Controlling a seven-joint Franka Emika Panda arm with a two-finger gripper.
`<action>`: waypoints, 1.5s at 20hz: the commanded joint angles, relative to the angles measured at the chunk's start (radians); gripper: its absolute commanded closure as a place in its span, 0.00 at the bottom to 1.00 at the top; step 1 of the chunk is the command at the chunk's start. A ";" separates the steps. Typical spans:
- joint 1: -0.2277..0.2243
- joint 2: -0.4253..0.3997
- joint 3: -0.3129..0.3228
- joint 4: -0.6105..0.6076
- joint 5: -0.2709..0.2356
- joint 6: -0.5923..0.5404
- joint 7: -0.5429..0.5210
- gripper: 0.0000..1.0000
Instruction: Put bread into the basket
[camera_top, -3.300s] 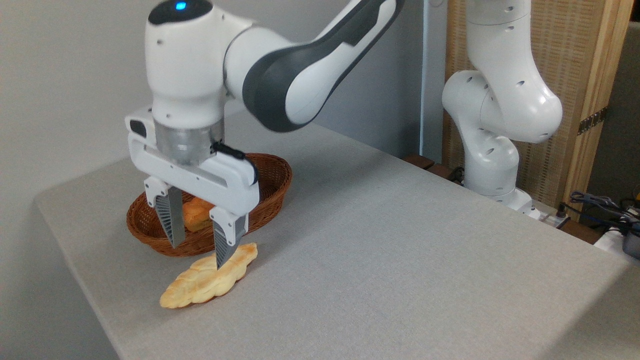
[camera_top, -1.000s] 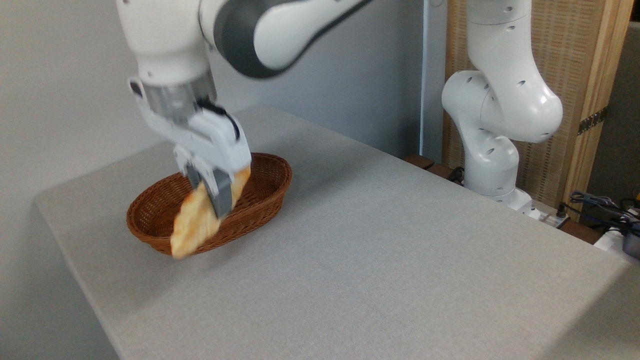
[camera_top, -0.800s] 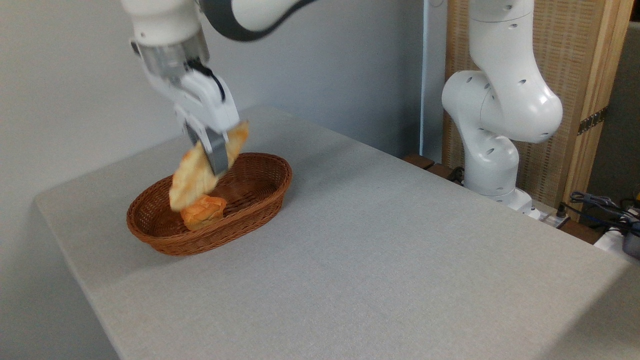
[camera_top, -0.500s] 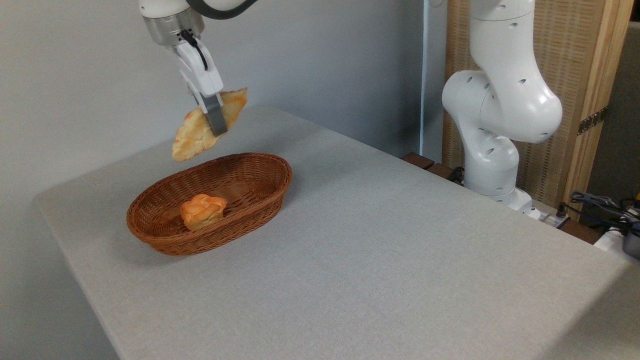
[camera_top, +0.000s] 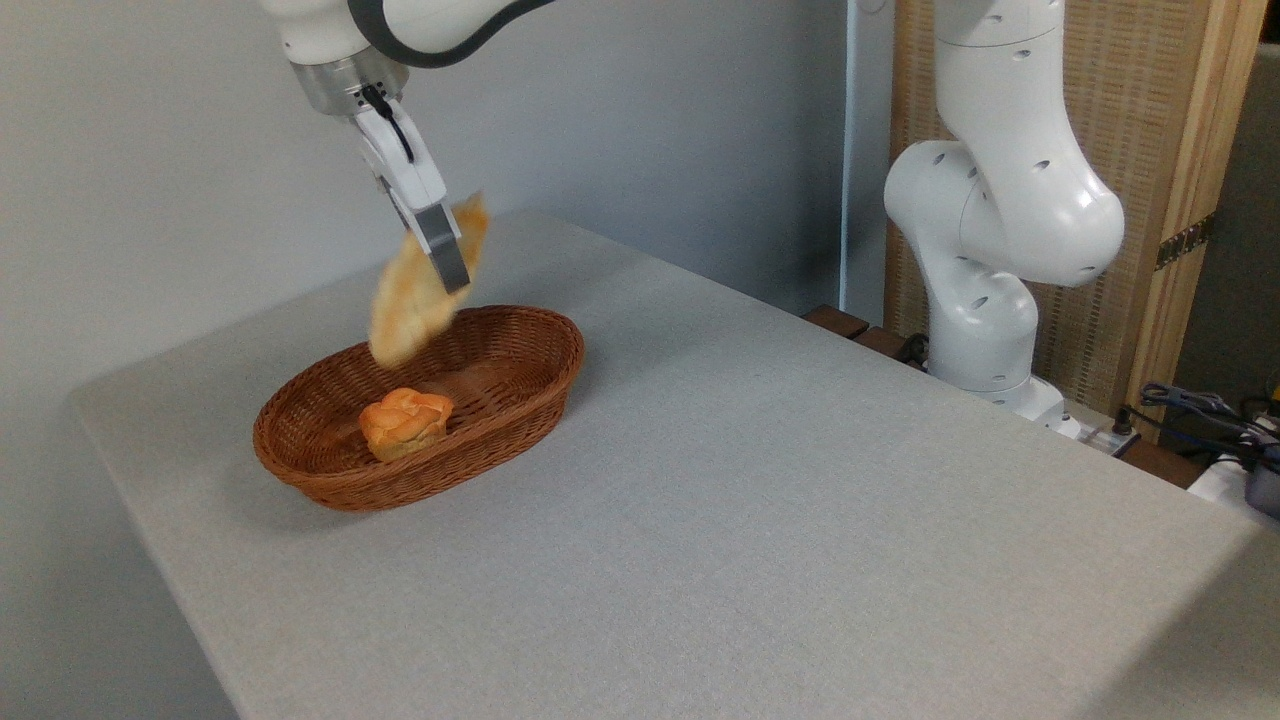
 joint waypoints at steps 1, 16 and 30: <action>0.001 -0.006 0.004 0.000 0.000 -0.002 0.011 0.00; -0.019 -0.104 0.323 0.024 0.088 0.007 0.175 0.00; -0.060 -0.129 0.520 0.026 0.132 -0.010 0.235 0.00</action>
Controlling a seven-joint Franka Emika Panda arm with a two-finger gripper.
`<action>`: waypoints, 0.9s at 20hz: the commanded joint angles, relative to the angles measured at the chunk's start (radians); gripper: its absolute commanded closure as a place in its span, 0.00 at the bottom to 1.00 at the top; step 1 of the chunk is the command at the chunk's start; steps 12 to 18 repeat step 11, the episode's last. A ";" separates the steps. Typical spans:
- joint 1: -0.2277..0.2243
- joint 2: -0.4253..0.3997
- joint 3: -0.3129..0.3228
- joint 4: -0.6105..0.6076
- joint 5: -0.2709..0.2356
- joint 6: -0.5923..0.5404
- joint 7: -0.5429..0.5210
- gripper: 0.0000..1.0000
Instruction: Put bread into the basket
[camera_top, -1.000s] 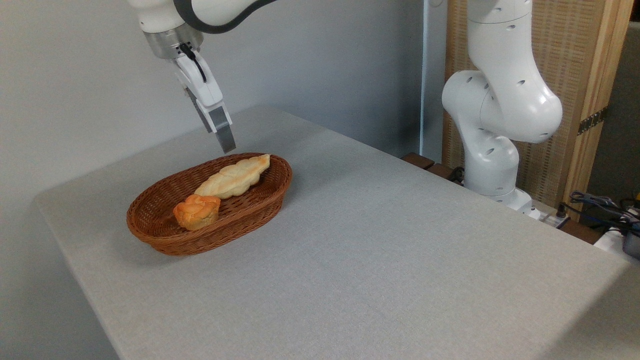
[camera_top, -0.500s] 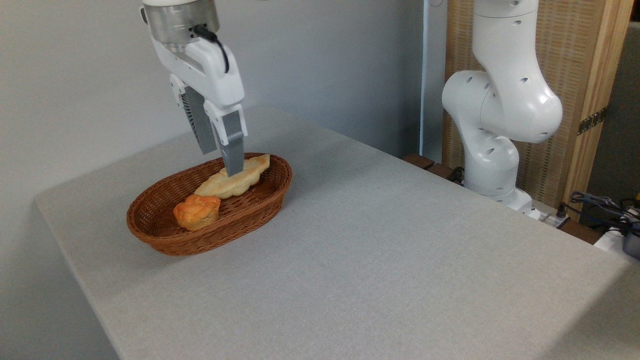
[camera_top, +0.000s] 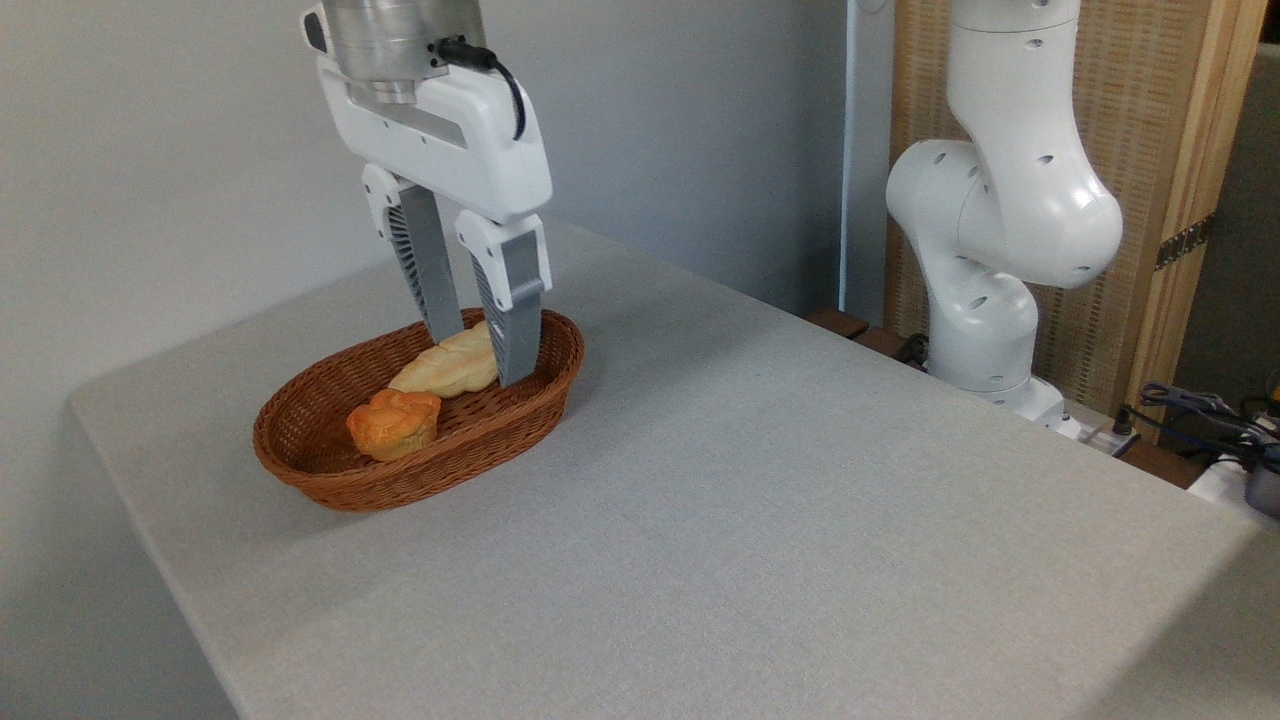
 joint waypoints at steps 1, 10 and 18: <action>-0.017 -0.015 0.015 -0.007 -0.003 -0.019 0.016 0.00; -0.016 -0.015 0.018 -0.007 0.003 -0.065 0.020 0.00; -0.014 -0.015 0.019 -0.007 0.000 -0.063 0.014 0.00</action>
